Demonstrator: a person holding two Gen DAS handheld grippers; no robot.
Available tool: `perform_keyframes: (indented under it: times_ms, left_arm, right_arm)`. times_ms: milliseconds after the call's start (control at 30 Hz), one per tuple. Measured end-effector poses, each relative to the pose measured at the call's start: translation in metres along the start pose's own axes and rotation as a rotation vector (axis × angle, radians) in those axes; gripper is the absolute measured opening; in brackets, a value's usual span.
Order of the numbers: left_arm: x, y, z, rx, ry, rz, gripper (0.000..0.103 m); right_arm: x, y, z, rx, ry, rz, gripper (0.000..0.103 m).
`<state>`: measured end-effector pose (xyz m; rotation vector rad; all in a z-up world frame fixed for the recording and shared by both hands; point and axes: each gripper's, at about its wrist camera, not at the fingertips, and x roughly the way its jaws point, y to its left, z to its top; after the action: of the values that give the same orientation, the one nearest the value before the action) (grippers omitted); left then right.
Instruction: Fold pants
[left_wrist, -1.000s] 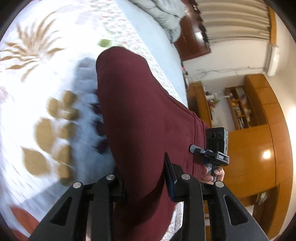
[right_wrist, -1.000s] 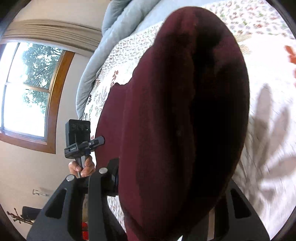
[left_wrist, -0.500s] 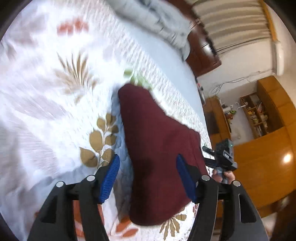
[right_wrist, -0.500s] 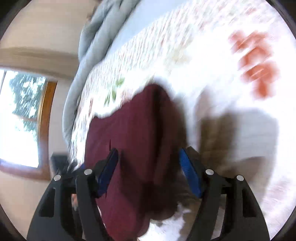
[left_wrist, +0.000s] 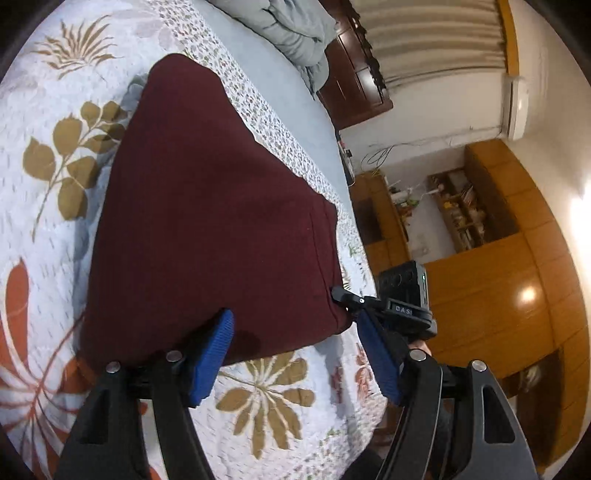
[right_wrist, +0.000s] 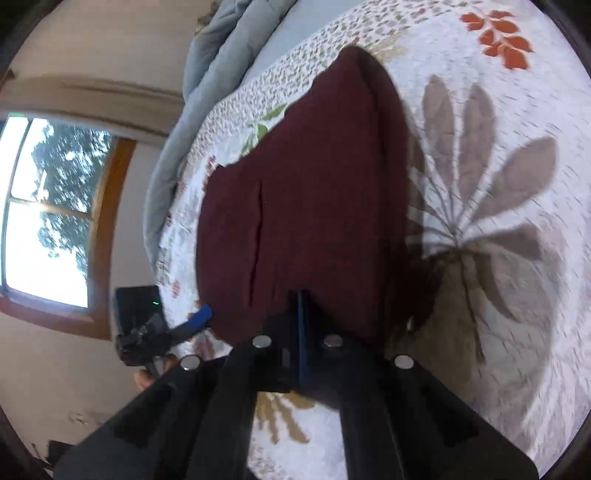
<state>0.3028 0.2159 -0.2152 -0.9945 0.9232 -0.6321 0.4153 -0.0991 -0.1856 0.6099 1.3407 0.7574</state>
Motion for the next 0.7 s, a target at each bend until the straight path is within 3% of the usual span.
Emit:
perform_keyframes:
  times_ms: [33,100,167,233,300,367,433,567,700]
  left_arm:
    - [-0.005,-0.001,-0.003,-0.006,0.000,0.006,0.071]
    - [-0.015,-0.006,-0.008,-0.014,-0.002,0.012,0.076]
    - [-0.032,-0.020,-0.024,-0.011,-0.030,0.025,0.083]
    - [-0.046,-0.039,-0.046,0.028,-0.052,0.072,0.087]
    - [-0.063,-0.068,-0.079,0.113,-0.095,0.223,0.089]
    - [-0.081,-0.107,-0.119,0.250,-0.159,0.421,0.089]
    - [-0.096,-0.139,-0.153,0.349,-0.214,0.554,0.090]
    - [-0.125,-0.188,-0.218,0.483,-0.277,0.772,0.091]
    - [-0.148,-0.231,-0.260,0.570,-0.346,0.896,0.091]
  right_arm:
    - [-0.006,0.006,-0.003,-0.006,-0.017,0.013,0.039]
    - [-0.023,0.025,-0.017,-0.010,-0.071,0.062,0.063]
    - [-0.047,0.040,-0.042,-0.019,-0.124,0.097,0.065]
    - [-0.067,0.044,-0.067,-0.013,-0.150,0.089,0.074]
    - [-0.092,0.060,-0.112,-0.051,-0.232,-0.010,0.088]
    - [-0.107,0.079,-0.148,-0.111,-0.297,-0.091,0.091]
    - [-0.118,0.099,-0.194,-0.173,-0.363,-0.201,0.095]
    - [-0.116,0.140,-0.256,-0.278,-0.403,-0.404,0.098]
    - [-0.122,0.181,-0.318,-0.320,-0.498,-0.600,0.100]
